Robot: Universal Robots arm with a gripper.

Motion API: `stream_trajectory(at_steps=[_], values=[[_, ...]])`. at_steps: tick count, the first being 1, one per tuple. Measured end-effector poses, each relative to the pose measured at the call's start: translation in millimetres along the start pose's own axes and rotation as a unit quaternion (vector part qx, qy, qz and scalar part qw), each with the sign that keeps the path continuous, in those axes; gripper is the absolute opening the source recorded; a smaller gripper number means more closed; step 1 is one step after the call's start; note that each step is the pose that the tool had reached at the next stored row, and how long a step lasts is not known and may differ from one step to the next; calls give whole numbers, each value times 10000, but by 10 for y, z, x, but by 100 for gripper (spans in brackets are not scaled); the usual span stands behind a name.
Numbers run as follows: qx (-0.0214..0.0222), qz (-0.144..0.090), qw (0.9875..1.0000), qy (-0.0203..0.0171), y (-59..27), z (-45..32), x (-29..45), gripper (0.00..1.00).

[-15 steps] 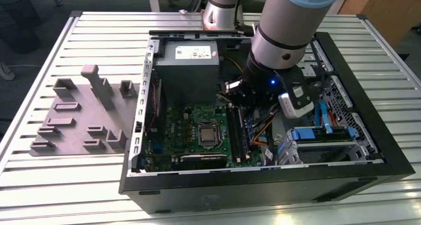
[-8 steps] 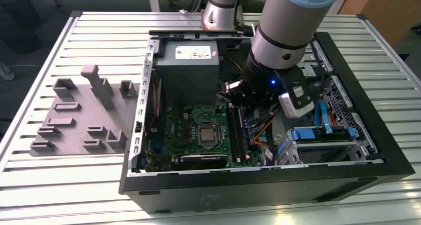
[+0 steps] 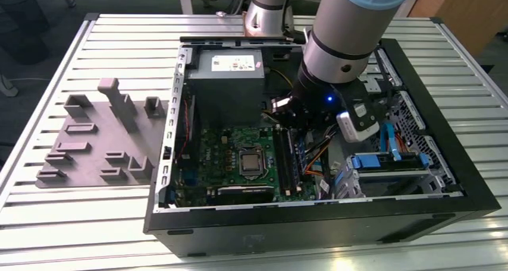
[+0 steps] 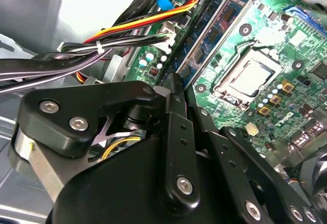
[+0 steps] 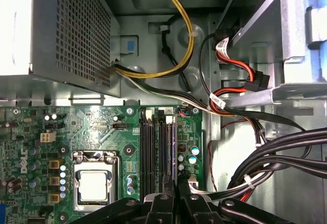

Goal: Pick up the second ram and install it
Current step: 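Insert the second ram into the second slot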

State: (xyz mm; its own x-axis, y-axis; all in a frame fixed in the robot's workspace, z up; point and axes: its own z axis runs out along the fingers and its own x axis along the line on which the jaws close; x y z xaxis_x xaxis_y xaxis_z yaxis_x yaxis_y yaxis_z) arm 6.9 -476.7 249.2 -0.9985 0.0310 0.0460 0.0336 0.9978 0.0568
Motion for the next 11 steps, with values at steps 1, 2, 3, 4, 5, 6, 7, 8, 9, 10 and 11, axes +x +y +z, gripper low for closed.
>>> stream_trajectory(at_steps=[1, 2, 3, 4, 5, 6, 7, 8, 9, 10, 11], values=[[0, -5, 10000, 0, 0, 0, 0, 14], [0, -8, 10000, 1, 0, 0, 0, 14], [1, -14, 10000, 1, 0, 0, 0, 14], [1, -17, 10000, 1, 0, 0, 0, 14], [1, -20, 10000, 1, 0, 0, 0, 14], [1, -25, 10000, 1, 0, 0, 0, 14], [1, -29, 10000, 2, 0, 0, 0, 14], [2, -33, 10000, 2, 0, 0, 0, 14], [2, -37, 10000, 2, 0, 0, 0, 14], [2, -40, 10000, 2, 0, 0, 0, 14], [2, -44, 10000, 2, 0, 0, 0, 14]])
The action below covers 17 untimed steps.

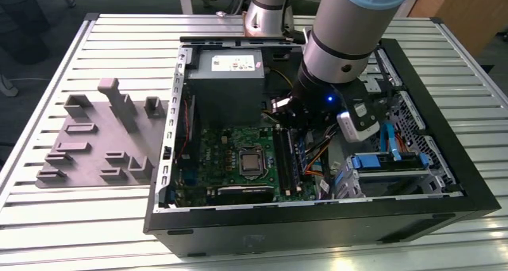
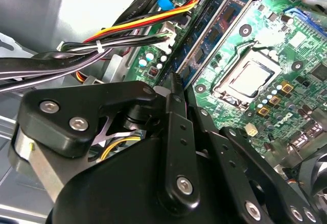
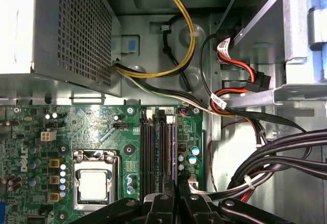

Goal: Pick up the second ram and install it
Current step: 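Insert the second ram into the second slot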

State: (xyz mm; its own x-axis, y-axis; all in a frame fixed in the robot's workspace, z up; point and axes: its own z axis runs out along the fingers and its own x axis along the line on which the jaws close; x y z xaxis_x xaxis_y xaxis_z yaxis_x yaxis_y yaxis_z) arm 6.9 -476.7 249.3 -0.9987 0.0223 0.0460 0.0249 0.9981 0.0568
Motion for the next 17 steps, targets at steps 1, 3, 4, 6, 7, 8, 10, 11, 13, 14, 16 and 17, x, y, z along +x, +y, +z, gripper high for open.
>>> stream_trajectory(at_steps=[1, 3, 4, 6, 7, 8, 10, 11, 13, 14, 16, 17], values=[[0, -5, 10000, 0, 0, 0, 0, 14], [0, -13, 10000, 1, 0, 0, 0, 14], [1, -22, 10000, 1, 0, 0, 0, 14], [2, -39, 10000, 2, 0, 0, 0, 14], [2, -43, 10000, 3, 0, 0, 0, 14], [3, -43, 10000, 3, 1, -5, 0, 14], [2, -43, 10000, 2, 1, -12, 1, 14], [1, -43, 10000, 2, 1, -12, 1, 14], [2, -43, 10000, 2, 1, -13, 1, 14], [2, -43, 10000, 2, 1, -13, 0, 14], [2, -43, 10000, 2, 1, -13, 0, 14], [2, -43, 10000, 2, 1, -13, 1, 14]])
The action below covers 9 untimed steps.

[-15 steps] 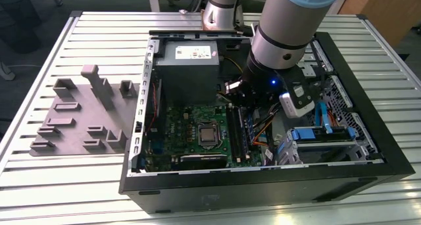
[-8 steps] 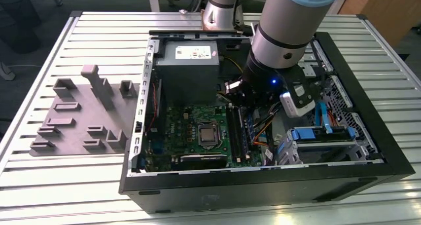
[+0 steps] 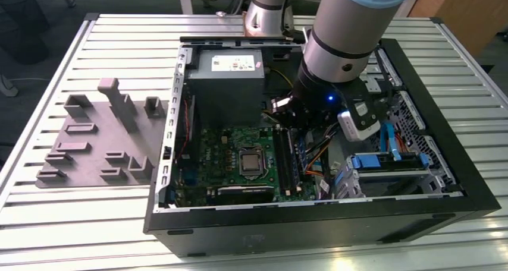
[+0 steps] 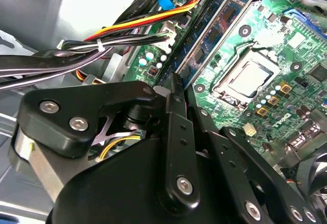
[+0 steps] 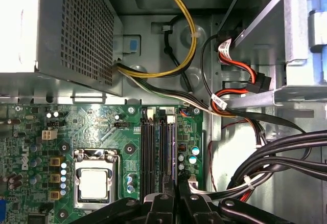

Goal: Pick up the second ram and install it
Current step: 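Insert the second ram into the second slot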

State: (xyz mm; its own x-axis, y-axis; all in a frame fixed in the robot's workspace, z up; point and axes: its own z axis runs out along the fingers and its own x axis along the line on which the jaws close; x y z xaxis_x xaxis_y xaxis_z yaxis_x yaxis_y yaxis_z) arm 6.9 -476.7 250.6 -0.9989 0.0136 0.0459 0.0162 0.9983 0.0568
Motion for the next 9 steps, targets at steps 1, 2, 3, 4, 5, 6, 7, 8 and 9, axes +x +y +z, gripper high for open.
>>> stream_trajectory(at_steps=[1, 2, 3, 4, 5, 6, 7, 8, 9], values=[[0, 0, 10000, 0, 0, -4, 0, 14], [0, 0, 10000, 0, 0, -5, 0, 14], [0, 0, 10000, 0, 1, -14, 0, 14], [0, 0, 10000, 0, 1, -20, 1, 14], [0, 0, 10000, 0, 1, -21, 1, 14], [0, 0, 10000, 0, 1, -20, 1, 14], [0, 0, 10000, 0, 1, -23, 1, 14], [0, 0, 10000, 0, 1, -23, 1, 14], [0, 0, 10000, 0, 2, -24, 1, 14]])
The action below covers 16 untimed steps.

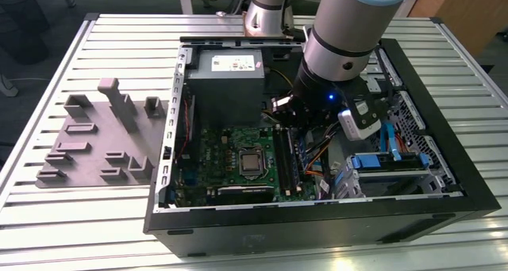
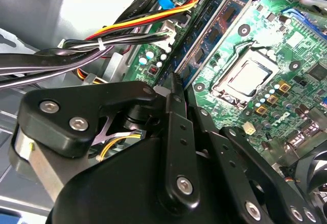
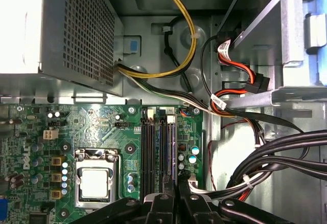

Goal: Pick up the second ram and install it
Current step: 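Insert the second ram into the second slot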

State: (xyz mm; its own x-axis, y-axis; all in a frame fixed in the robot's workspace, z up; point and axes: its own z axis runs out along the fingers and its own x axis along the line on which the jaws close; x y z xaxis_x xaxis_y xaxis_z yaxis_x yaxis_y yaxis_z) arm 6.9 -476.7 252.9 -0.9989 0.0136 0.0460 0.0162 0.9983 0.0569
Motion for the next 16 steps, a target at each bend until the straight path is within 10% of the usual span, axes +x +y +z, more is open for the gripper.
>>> stream_trajectory(at_steps=[16], values=[[1, -18, 10000, 1, 1, -23, 1, 14]])
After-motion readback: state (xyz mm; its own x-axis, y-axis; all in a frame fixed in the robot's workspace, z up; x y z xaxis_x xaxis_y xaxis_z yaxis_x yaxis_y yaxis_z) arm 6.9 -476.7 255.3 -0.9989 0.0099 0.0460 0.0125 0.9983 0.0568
